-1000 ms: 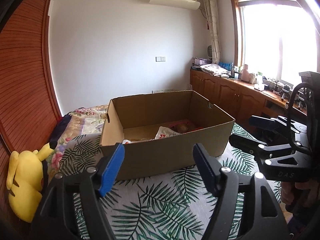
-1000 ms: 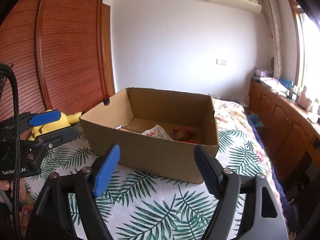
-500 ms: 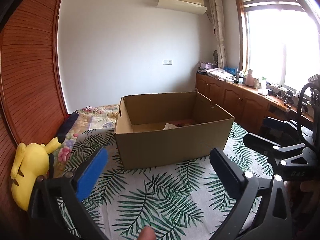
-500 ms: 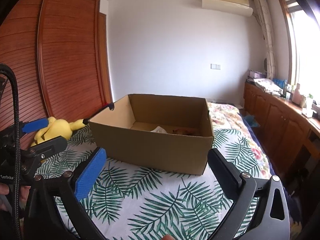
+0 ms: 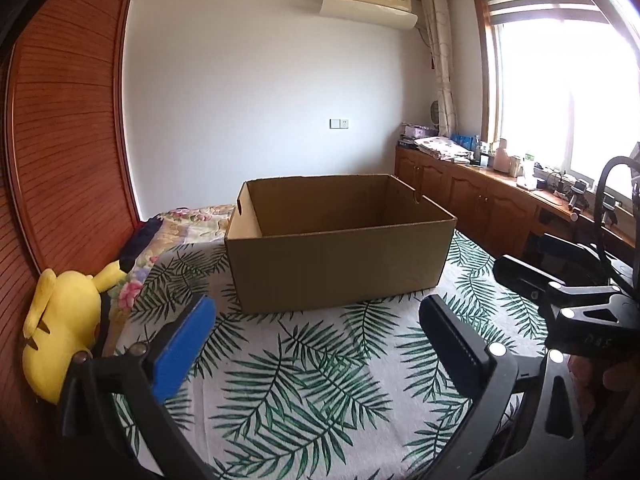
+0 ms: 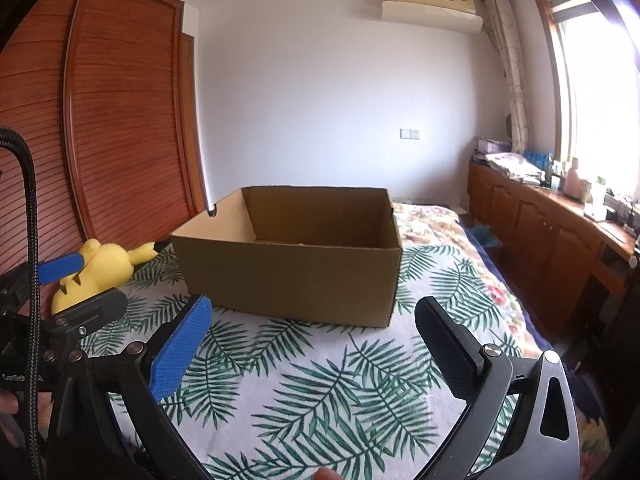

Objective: Organize snacks

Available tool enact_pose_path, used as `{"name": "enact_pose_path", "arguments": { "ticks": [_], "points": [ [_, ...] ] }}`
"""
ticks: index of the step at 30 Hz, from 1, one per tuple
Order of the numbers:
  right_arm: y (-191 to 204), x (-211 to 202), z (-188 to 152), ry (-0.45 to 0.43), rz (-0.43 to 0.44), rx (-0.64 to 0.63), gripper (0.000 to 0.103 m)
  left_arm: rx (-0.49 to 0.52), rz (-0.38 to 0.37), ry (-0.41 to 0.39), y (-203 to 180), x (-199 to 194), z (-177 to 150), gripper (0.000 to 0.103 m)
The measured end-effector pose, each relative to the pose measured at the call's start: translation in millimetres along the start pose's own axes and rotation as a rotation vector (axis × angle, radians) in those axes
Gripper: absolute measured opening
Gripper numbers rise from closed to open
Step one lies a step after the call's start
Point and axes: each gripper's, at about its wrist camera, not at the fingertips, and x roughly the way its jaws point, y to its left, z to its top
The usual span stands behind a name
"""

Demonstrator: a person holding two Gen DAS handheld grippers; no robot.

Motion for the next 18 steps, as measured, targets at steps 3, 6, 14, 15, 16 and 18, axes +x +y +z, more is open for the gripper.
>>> {"name": "enact_pose_path", "arguments": {
  "ticks": [3, 6, 14, 15, 16, 18],
  "points": [
    [-2.0, -5.4, -6.0, 0.003, -0.012, 0.014, 0.103, -0.003, 0.001, 0.015, 2.3, 2.3, -5.8, 0.103],
    [-3.0, -9.9, -11.9, 0.003, -0.015, 0.019, 0.103, -0.005, 0.024, 0.019, 3.4, 3.3, -10.2, 0.103],
    [-1.6, -15.7, -18.4, -0.005, -0.028, 0.008, 0.103, -0.033, 0.036, 0.035, 8.7, 5.1, -18.6, 0.103],
    [-1.9, -15.8, -18.8, -0.003, -0.026, 0.01, 0.103, -0.037, 0.034, 0.036, 9.2, 5.3, -18.9, 0.103],
    [-2.4, -15.2, -19.2, -0.001, -0.023, 0.013, 0.103, -0.041, 0.028, 0.041, 10.0, 6.2, -19.4, 0.103],
    [-2.7, -15.0, -19.7, -0.003, -0.027, 0.015, 0.103, -0.043, 0.031, 0.047, 11.4, 7.8, -20.2, 0.103]
  ]
}}
